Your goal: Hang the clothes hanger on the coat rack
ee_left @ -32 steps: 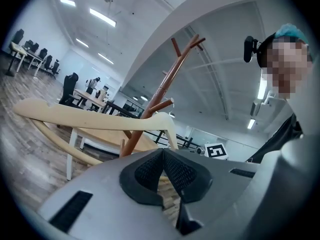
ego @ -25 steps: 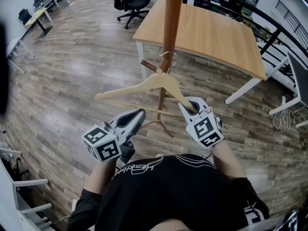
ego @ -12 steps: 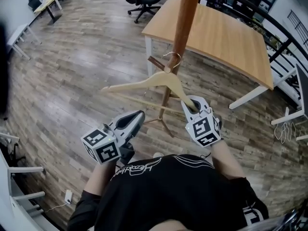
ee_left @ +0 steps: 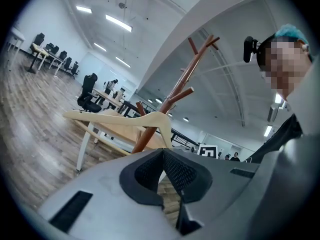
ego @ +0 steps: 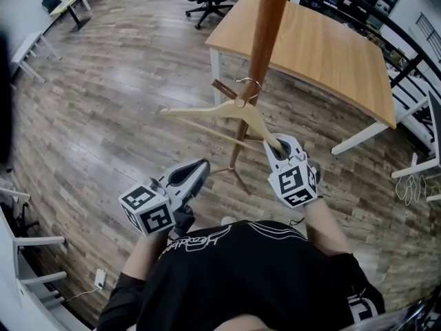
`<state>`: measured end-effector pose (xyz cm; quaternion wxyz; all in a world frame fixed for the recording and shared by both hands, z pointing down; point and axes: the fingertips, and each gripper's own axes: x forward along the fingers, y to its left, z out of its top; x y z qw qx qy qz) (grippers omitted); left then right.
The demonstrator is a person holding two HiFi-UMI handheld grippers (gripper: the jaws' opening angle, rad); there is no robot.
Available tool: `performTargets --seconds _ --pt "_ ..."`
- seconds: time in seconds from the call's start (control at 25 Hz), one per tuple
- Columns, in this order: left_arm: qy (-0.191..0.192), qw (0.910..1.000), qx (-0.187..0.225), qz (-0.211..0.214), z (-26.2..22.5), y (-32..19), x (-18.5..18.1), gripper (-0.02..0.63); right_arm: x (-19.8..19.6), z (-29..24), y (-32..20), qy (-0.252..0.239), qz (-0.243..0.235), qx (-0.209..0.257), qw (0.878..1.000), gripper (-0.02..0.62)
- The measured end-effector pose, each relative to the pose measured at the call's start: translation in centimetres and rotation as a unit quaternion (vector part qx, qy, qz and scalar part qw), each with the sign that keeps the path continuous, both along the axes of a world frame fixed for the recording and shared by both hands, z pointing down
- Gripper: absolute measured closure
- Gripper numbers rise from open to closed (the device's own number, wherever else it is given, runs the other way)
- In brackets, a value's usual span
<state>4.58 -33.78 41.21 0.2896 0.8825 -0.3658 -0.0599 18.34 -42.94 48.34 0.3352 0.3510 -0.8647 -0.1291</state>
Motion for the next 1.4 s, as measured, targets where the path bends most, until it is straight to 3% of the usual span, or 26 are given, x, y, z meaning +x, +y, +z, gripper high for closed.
performTargets --seconds 0.32,0.4,0.52,0.64,0.84,1.08,1.16,1.24,1.4 --pt "0.001 1.0 -0.006 -0.007 0.4 1.0 -0.7 0.598 0.8 0.0 -0.1 -0.028 -0.005 -0.021 0.999 0.552" --pt "-0.002 1.0 -0.006 -0.006 0.2 1.5 -1.0 0.598 0.6 -1.1 0.1 -0.055 -0.004 -0.018 0.998 0.541" --pt "-0.007 1.0 0.0 0.0 -0.2 2.5 -1.1 0.598 0.6 -3.4 1.0 -0.124 -0.007 -0.026 0.992 0.386" --pt "-0.011 0.9999 0.005 0.008 -1.0 4.0 -1.0 0.598 1.6 -6.3 2.5 -0.178 -0.007 -0.011 0.984 0.357" --pt "-0.01 0.9997 0.013 0.015 -2.2 7.5 -1.7 0.598 2.8 -10.9 7.4 -0.282 -0.003 -0.008 0.959 0.357" --pt "0.001 0.9993 0.031 0.023 -3.1 13.1 -2.9 0.598 0.2 -12.6 17.2 -0.399 -0.05 -0.104 0.91 0.36" --pt "0.006 0.9988 0.038 0.029 -3.4 15.2 -3.4 0.598 -1.1 -12.9 20.5 -0.421 -0.061 -0.13 0.896 0.403" --pt "0.013 0.9983 0.043 0.036 -3.6 17.3 -3.8 0.598 -2.4 -12.6 23.5 -0.428 -0.064 -0.148 0.889 0.48" --pt "0.025 0.9975 0.042 0.051 -3.4 21.3 -4.3 0.598 -5.0 -11.0 29.2 -0.412 -0.07 -0.18 0.89 0.549"
